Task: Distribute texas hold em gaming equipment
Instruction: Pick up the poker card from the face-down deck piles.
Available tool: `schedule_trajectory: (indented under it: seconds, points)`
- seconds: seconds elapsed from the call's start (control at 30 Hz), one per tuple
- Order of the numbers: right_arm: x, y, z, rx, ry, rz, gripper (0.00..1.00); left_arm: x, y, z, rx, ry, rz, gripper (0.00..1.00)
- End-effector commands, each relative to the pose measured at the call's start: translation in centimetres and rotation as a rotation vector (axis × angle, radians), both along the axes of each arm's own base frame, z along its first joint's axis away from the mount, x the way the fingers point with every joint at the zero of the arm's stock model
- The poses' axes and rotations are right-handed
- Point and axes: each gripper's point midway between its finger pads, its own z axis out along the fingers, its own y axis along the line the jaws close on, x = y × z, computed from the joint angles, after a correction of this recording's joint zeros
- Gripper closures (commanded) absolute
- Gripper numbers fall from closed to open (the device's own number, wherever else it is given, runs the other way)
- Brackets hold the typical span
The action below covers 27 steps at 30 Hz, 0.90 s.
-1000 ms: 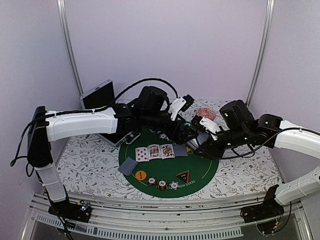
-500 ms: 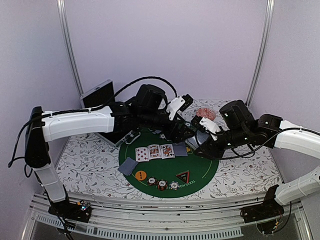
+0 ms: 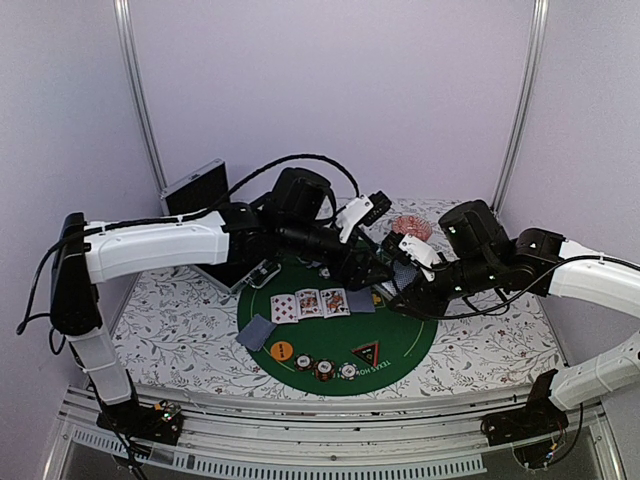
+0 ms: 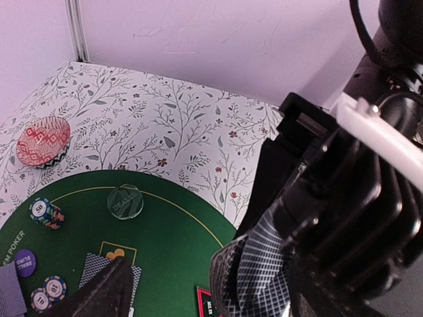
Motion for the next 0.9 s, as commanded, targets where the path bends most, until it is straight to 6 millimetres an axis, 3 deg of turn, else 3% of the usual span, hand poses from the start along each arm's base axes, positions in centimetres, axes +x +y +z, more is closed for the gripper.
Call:
schedule_trajectory:
  seconds: [0.0, 0.13, 0.3, 0.5, 0.87]
  points:
    - [0.1, 0.7, 0.9, 0.034, -0.014, 0.016, 0.52, 0.1, -1.1, 0.2, -0.009, 0.012, 0.002, 0.16]
    - [0.1, 0.7, 0.8, 0.033, -0.011, 0.017, 0.52, 0.8, -1.6, -0.7, 0.020, 0.017, 0.033, 0.15]
    - [0.1, 0.6, 1.1, 0.038, -0.018, 0.015, 0.52, 2.0, -0.8, -1.5, 0.071, -0.016, 0.103, 0.20]
    - [0.0, 0.5, 0.9, 0.033, -0.020, 0.013, 0.52, 2.4, 0.1, -0.9, 0.084, -0.046, 0.135, 0.33]
    - [0.0, 0.3, 1.0, 0.032, -0.020, 0.007, 0.52, 0.7, 0.5, 0.0, 0.057, -0.027, 0.066, 0.58]
